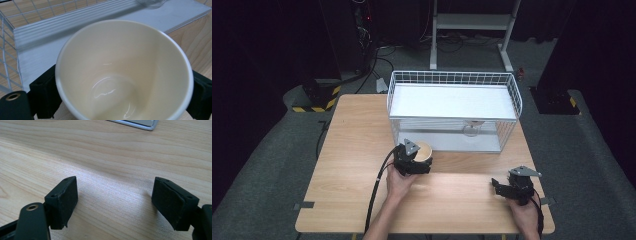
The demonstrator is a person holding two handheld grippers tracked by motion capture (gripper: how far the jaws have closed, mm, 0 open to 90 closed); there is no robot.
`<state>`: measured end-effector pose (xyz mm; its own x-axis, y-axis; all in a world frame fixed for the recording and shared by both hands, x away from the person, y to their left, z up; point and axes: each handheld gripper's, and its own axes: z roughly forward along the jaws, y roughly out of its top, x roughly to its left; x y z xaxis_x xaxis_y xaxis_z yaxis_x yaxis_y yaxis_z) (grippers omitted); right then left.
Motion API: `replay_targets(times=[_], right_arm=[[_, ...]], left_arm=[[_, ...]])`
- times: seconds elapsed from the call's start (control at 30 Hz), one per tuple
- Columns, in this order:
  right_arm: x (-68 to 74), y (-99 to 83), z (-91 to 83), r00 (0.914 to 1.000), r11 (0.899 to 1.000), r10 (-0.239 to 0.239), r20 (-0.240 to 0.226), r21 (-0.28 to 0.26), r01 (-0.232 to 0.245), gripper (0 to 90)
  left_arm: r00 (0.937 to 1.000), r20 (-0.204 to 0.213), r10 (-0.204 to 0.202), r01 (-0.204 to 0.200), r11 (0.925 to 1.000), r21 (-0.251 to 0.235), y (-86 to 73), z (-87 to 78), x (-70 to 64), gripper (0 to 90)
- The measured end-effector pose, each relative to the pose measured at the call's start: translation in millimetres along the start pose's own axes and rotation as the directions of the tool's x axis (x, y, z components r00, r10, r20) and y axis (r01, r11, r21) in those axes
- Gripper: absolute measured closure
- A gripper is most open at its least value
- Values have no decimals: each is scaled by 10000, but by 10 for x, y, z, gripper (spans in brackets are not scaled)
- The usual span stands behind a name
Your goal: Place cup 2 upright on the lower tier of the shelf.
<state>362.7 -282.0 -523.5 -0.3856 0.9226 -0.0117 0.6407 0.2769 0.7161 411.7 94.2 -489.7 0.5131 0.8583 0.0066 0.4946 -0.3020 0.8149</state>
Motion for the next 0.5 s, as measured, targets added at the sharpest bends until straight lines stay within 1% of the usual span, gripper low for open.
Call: replay_targets(times=[0.1, 0.17, 0.27, 0.43, 0.47, 0.5], right_arm=[[2, 1, -1, 10000, 10000, 32, 0, 11, -32, 210], [2, 1, 0, 10000, 10000, 32, 1, 10, -32, 210], [2, 1, 0, 10000, 10000, 34, 1, 11, -34, 209], [2, 1, -1, 10000, 10000, 36, 0, 11, -36, 210], [2, 1, 0, 10000, 10000, 34, 0, 9, -34, 209], [-2, 1, 1, 10000, 10000, 3, 19, -19, -3, 209]], left_arm=[[10000, -20, 15, -15, 10000, 59, 6, -6, -5, 90], [10000, -37, 86, -86, 10000, -7, 3, -10, -9, 93], [10000, -84, 19, -19, 10000, -37, -6, -14, -19, 94], [9999, -86, 106, -107, 9999, -67, -7, -16, -22, 94], [10000, -66, 60, -60, 10000, -52, -6, -19, -21, 94], [10000, 53, -68, 68, 10000, -58, -5, -23, -19, 95]])
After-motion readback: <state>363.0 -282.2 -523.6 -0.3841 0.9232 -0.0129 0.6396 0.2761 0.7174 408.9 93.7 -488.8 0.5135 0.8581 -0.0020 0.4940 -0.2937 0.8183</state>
